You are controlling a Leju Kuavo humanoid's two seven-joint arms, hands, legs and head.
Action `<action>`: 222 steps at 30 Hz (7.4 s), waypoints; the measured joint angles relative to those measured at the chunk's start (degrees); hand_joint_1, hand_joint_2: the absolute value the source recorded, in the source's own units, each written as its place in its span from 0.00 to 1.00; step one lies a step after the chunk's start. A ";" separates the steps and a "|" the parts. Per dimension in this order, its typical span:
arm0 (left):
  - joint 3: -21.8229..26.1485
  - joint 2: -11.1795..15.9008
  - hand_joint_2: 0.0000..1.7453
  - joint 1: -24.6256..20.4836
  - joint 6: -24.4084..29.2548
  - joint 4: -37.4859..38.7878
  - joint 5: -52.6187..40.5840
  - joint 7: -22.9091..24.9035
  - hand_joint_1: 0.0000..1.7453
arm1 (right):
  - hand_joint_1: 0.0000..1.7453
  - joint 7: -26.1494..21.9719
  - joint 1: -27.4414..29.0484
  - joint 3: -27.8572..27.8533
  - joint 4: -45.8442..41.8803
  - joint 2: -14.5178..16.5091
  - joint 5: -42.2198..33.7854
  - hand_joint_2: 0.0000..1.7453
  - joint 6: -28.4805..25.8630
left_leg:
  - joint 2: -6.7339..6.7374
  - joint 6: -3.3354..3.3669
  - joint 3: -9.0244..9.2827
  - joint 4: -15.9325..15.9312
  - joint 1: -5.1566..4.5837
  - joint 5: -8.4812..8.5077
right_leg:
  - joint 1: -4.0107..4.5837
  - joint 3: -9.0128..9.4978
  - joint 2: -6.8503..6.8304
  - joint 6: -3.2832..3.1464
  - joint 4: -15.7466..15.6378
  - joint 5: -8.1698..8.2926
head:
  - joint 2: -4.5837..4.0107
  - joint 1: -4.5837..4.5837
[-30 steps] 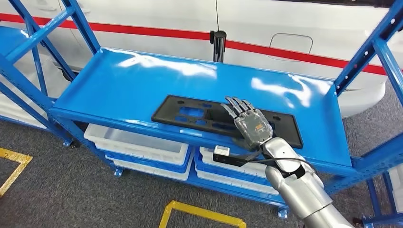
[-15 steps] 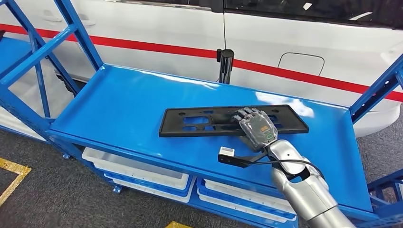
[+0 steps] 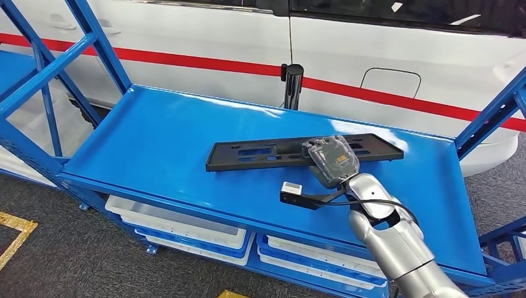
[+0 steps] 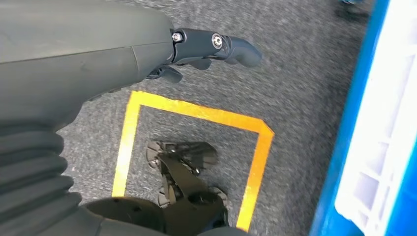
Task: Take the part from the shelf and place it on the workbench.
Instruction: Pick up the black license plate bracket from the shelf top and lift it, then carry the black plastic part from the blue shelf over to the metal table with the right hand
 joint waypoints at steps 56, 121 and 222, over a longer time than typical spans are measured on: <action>-3.48 -0.09 1.00 -0.43 -3.52 0.04 -2.05 10.16 0.00 | 0.87 0.38 4.22 -2.55 -3.08 -0.55 0.90 1.00 -1.19 | 0.18 -3.18 -1.82 8.34 1.48 0.08 | -1.19 0.23 -0.78 0.29 -0.05 -0.49 | 0.00 0.33; -4.37 0.67 1.00 -1.00 -3.79 0.17 -0.24 11.12 0.00 | 0.87 1.28 3.21 -3.23 -4.89 0.82 1.57 1.00 1.60 | -0.39 -1.65 0.79 1.86 0.49 1.60 | -0.71 1.54 -0.85 1.55 0.37 -1.89 | 0.00 0.17; -7.67 0.34 1.00 -1.09 -5.33 0.28 3.11 9.24 0.00 | 0.87 -1.00 0.78 -2.38 -7.54 2.61 2.75 1.00 1.22 | -0.92 -0.24 -3.65 -0.01 0.68 5.65 | -0.62 -4.25 -0.81 1.84 16.29 -10.59 | 0.00 1.14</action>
